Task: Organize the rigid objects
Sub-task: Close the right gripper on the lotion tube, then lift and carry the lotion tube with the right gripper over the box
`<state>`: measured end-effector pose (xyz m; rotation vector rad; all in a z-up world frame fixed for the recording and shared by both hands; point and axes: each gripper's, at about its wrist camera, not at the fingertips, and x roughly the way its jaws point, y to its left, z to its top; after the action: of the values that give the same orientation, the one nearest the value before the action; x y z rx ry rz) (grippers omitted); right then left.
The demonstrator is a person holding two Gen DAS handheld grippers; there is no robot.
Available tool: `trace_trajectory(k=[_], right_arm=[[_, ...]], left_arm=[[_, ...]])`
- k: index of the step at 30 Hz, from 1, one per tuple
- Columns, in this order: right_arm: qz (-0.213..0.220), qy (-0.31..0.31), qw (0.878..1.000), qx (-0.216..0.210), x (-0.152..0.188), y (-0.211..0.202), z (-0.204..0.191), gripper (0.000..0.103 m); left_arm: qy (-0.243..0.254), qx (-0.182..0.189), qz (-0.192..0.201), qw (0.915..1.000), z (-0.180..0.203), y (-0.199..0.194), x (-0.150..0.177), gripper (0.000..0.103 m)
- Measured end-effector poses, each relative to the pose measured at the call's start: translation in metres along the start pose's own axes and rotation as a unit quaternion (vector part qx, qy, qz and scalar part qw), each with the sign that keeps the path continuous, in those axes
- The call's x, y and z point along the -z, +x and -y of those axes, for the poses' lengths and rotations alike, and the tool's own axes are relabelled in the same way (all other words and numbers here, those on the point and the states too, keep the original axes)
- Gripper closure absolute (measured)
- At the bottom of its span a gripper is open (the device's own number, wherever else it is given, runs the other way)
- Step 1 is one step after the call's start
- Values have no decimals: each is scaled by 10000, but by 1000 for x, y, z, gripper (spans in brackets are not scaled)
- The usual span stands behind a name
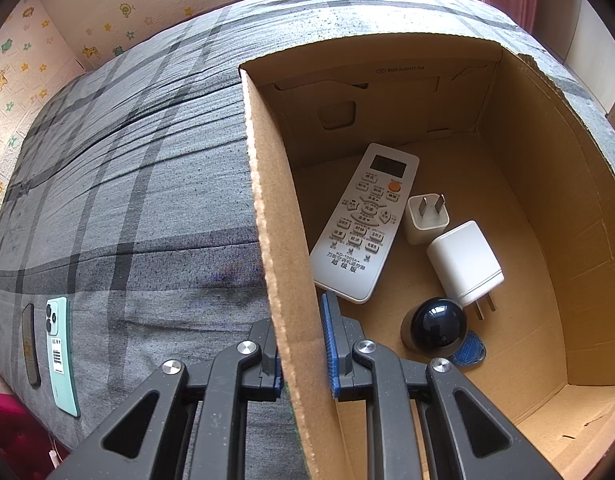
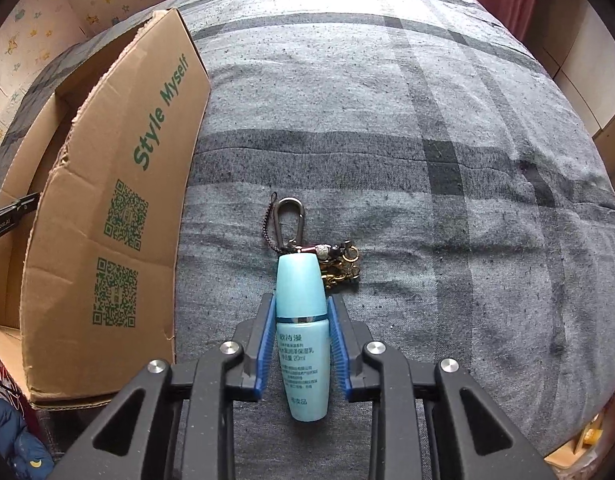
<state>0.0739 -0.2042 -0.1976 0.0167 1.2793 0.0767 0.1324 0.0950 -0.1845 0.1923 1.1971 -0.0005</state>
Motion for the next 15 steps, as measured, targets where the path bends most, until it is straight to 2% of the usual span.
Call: trace_trajectory(k=[15], right_arm=[[433, -118, 9990, -15, -25, -38, -10, 76]], left_arm=[[29, -6, -33, 10000, 1, -1, -4, 85]])
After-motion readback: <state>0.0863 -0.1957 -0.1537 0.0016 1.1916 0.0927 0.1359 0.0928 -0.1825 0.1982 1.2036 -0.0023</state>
